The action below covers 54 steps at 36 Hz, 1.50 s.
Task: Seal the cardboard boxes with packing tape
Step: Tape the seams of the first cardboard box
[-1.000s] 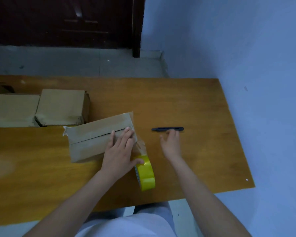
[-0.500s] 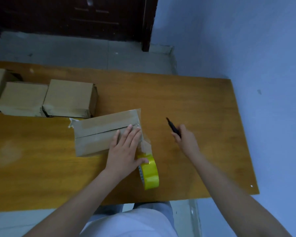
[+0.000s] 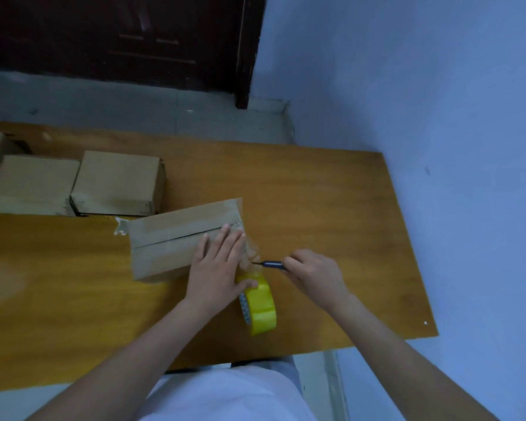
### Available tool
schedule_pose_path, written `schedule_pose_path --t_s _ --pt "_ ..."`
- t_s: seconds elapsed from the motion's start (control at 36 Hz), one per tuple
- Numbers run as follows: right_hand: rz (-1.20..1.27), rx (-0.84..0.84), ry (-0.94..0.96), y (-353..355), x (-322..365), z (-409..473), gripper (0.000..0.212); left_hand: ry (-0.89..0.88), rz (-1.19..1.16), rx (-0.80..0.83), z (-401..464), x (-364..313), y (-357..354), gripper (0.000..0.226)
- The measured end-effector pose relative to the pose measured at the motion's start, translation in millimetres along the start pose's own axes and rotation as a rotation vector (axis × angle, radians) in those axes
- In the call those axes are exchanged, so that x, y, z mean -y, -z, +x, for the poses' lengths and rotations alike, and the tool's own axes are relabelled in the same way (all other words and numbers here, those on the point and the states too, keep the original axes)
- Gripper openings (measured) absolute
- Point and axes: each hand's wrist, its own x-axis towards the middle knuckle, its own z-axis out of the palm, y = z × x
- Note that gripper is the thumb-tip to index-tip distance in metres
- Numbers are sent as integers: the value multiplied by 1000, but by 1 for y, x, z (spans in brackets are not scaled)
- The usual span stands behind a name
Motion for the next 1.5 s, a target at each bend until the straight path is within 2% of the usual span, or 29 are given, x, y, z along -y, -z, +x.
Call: schedule_pose_path --t_s 0.06,0.17,0.22,0.28,0.33,0.42,0.5,0.53,0.58,0.64,0.69,0.72,0.81,0.86,0.97,1.11,1.31,1.5 --pt "-78 -8 -38 -3 1 -1 18 -1 1 3 0 0 0 99" --pt "-141 158 -273 -18 -9 -10 31 4 3 17 0 -1 1 102" --pt "-158 289 -439 -27 -16 -14 29 4 5 13 0 0 0 102" --pt "-145 430 -562 -39 -19 -16 17 7 6 15 0 -1 1 101" --pt "-67 529 -690 -48 -17 -15 22 9 8 22 0 -1 2 101" --pt "-6 502 -802 -57 -12 -16 20 10 11 21 0 -1 2 101" --pt "123 315 -836 -63 -5 -12 27 3 17 6 0 -1 1 100" --pt "268 216 -854 -61 1 -9 27 0 16 2 0 -1 1 100" --pt "751 102 -915 -53 18 1 23 -2 10 1 1 -1 -1 100" --pt "1145 219 -915 -48 35 8 26 -2 5 4 0 0 -2 95" --pt "1266 420 -895 -46 47 12 46 -6 7 -11 0 1 -3 81" --pt "1309 464 -889 -45 49 14 51 -5 7 -8 0 1 -3 77" --pt "1425 400 -877 -47 48 15 26 -9 -2 17 0 1 0 73" --pt "1463 342 -878 -47 52 14 23 -16 5 26 1 1 0 72" --pt "1428 256 -879 -49 63 8 20 -47 14 20 1 1 -1 77" --pt "1353 218 -802 -38 68 3 17 -45 22 108 0 6 2 77" --pt "1282 155 -751 -33 83 -14 23 14 -3 48 4 -1 2 66" --pt "1246 201 -850 -15 61 -18 26 49 -9 -15 6 -4 -2 62"
